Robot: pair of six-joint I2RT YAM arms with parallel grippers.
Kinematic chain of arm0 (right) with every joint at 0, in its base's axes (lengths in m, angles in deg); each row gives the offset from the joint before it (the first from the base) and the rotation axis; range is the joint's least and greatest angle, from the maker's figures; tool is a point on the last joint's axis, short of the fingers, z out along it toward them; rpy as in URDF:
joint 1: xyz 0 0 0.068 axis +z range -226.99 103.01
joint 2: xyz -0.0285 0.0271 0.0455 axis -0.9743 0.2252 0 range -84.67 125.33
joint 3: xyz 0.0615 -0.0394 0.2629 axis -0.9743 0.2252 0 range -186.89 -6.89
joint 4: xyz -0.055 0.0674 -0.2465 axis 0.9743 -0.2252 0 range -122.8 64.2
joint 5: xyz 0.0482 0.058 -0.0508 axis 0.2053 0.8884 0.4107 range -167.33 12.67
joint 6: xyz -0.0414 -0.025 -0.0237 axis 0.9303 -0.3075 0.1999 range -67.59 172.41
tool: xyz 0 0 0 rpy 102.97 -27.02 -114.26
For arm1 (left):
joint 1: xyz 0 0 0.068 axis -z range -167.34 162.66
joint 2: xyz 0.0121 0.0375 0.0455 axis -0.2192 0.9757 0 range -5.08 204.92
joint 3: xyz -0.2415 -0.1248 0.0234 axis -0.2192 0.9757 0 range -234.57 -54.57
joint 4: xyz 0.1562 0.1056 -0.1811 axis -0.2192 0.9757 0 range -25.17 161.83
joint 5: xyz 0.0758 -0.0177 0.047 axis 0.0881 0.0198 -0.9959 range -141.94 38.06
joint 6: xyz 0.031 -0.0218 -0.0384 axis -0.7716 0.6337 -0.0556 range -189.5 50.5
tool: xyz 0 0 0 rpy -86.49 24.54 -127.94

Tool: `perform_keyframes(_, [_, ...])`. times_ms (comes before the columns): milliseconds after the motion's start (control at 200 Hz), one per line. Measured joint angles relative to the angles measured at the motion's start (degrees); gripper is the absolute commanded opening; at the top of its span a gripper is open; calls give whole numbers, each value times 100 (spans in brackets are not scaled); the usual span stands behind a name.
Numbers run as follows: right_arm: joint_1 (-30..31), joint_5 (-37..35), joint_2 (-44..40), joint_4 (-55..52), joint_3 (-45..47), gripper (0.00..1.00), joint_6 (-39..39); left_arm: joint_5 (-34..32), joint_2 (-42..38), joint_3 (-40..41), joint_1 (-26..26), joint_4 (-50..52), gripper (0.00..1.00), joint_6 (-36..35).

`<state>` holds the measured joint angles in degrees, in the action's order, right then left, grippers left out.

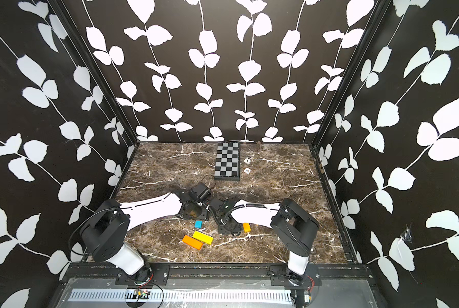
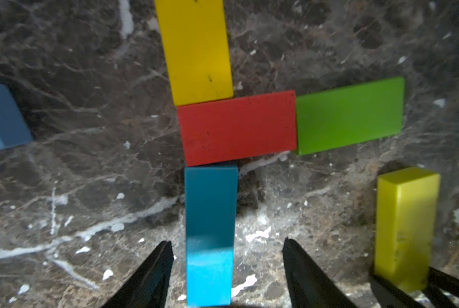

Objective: Assemble the letter h with building blocks
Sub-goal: Assemble the building block at the center of the board.

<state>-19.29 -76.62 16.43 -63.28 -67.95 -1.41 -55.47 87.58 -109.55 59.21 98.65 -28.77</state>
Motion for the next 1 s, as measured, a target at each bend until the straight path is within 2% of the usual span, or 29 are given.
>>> perform_keyframes(130, [-35, -2, -61, 0, 72, 25, -7, 4, 199, -17, 7, -22, 55, 42])
perform_keyframes(320, [-44, -4, -79, -4, 92, 26, -9, -79, 286, -63, 7, 42, 56, 144])
perform_keyframes(400, [-46, -7, -98, -11, 111, 26, -7, -144, 291, -96, 7, 59, 53, 168])
perform_keyframes(520, [-59, -7, -146, -13, 168, 26, -4, -210, 319, -138, 15, 74, 40, 177])
perform_keyframes(645, [-85, -9, -155, -48, 177, 25, -4, -229, 457, -197, 24, 81, 34, 199])
perform_keyframes(1001, [-107, -9, -164, -72, 186, 25, -7, -321, 520, -264, 28, 164, 34, 249])
